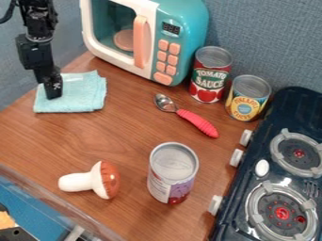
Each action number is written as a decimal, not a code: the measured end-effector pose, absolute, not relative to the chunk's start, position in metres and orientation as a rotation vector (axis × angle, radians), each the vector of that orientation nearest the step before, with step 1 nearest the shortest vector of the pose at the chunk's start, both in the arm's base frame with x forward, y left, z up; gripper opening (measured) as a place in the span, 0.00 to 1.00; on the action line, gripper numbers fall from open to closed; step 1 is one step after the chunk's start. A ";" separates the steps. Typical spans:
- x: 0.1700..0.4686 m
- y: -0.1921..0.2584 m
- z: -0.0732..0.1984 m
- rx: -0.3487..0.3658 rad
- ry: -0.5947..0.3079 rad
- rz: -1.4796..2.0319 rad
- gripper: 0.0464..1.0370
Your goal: Moved the blue cloth to the bottom left corner of the table
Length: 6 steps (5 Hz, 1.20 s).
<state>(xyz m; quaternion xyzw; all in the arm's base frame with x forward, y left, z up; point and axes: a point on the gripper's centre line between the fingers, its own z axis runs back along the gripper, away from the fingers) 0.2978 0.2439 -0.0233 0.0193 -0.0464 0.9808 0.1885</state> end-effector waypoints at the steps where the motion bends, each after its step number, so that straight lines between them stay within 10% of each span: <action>1: 0.297 0.237 -0.027 0.063 -0.126 2.773 0.96; 6: 0.279 0.125 -0.029 0.033 -0.115 2.592 0.96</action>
